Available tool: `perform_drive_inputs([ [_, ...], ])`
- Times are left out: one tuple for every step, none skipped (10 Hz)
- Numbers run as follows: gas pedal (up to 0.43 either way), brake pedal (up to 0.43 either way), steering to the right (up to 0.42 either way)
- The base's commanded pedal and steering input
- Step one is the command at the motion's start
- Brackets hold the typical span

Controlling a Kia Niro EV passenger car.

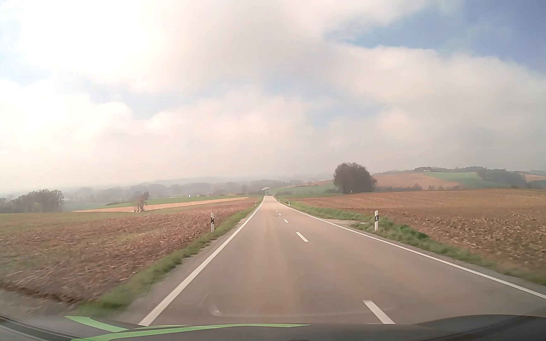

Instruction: Follow the waypoints while adhering to traffic rules and regulations

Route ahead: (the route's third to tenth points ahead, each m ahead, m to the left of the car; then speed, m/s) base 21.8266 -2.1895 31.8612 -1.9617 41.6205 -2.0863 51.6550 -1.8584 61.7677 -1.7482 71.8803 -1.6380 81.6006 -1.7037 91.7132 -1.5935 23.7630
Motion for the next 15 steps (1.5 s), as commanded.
perform_drive_inputs([
  [0.150,0.000,0.003],
  [0.150,0.000,0.003],
  [0.150,0.000,0.002],
  [0.150,0.000,0.002],
  [0.150,0.000,0.002],
  [0.150,0.000,0.002],
  [0.150,0.000,0.002],
  [0.150,0.000,0.002],
  [0.150,0.000,0.002],
  [0.150,0.000,0.002],
  [0.150,0.000,0.001],
  [0.150,0.000,0.000],
  [0.150,0.000,-0.001],
  [0.150,0.000,-0.002],
  [0.150,0.000,-0.003],
])
